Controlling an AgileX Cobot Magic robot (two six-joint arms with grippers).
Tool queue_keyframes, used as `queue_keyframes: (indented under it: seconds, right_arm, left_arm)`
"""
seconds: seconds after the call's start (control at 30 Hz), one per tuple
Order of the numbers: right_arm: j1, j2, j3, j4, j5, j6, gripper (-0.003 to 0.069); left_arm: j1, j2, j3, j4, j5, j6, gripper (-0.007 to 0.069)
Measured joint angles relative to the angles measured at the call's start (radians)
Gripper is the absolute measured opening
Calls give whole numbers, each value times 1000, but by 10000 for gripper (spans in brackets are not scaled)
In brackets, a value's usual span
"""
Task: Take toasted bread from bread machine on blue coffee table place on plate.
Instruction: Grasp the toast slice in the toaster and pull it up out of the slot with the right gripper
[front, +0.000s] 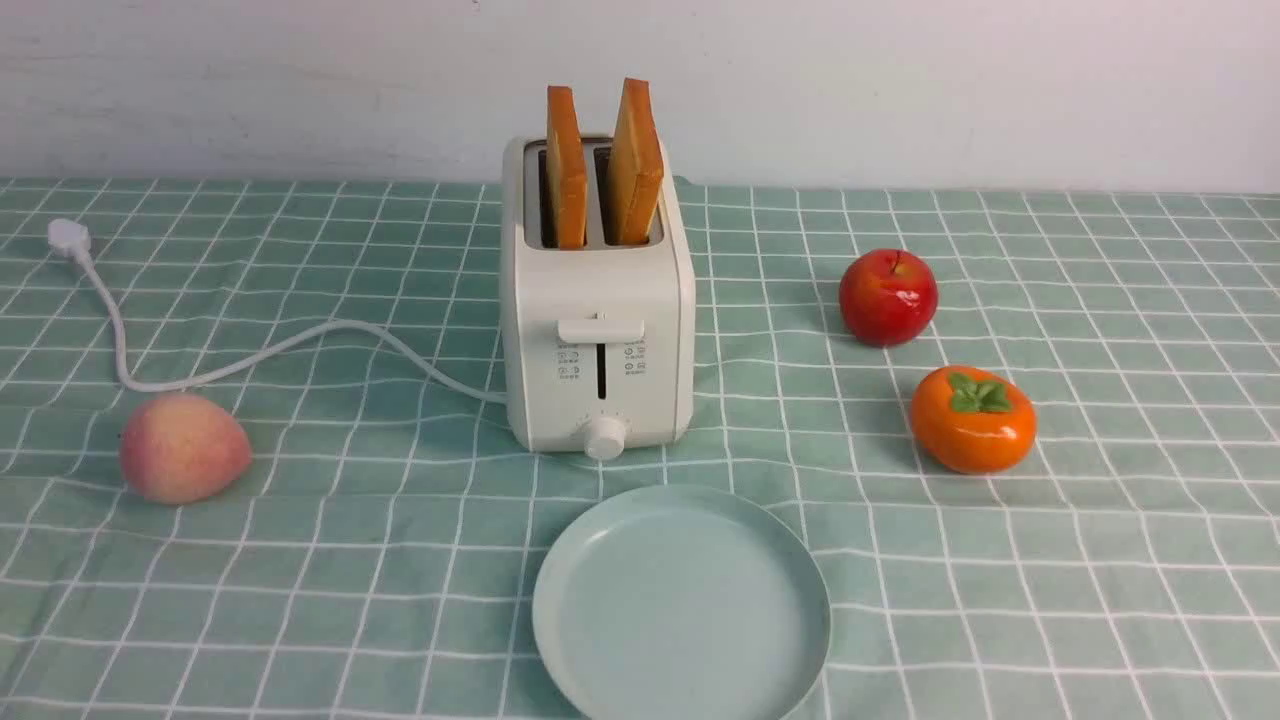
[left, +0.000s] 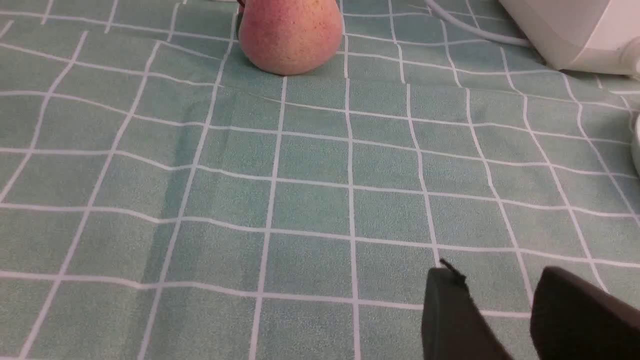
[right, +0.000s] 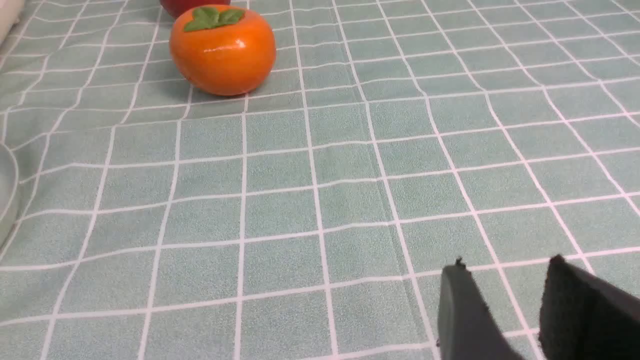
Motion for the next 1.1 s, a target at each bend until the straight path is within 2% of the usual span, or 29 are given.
queue_keyframes:
  seconds: [1.1]
  right_arm:
    - [20,0,9,-1,-35,1,240]
  left_arm:
    - [0,0,0,1,0,0,239]
